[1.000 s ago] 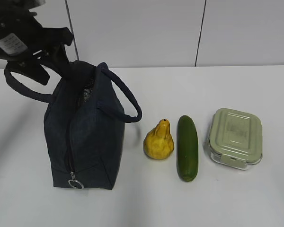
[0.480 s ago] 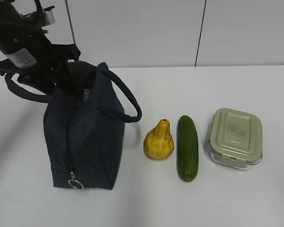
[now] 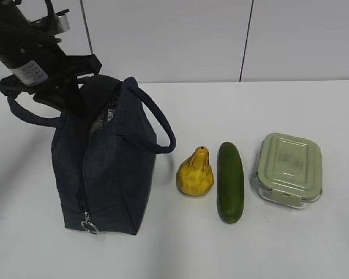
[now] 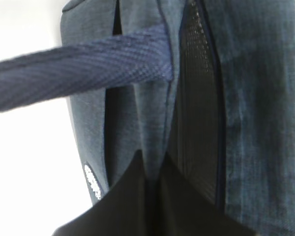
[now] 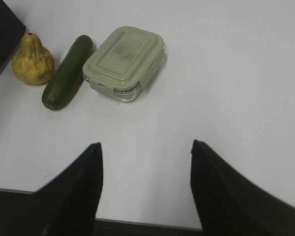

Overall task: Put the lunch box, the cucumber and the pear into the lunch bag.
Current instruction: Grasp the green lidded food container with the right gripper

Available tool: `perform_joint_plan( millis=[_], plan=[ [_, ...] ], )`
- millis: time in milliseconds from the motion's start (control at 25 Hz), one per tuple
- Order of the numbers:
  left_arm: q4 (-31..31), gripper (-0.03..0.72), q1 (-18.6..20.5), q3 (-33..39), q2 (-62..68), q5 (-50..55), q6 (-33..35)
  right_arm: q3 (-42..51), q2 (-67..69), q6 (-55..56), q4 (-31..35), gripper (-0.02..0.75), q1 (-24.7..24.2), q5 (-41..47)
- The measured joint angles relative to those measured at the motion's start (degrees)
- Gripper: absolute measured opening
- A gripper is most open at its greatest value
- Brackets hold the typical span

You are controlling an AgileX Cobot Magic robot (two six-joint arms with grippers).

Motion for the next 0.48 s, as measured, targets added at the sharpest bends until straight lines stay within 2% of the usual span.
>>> perform_joint_plan(
  millis=[360,480],
  plan=[
    [-0.1,0.005,0.0,0.0,0.1,-0.1,0.0,0.0,0.0,0.4,-0.3,0.424,0.0,-0.1],
    [-0.1,0.005,0.0,0.0,0.1,-0.1,0.0,-0.9,0.0,6.0,1.9,0.424,0.0,-2.5]
  ],
)
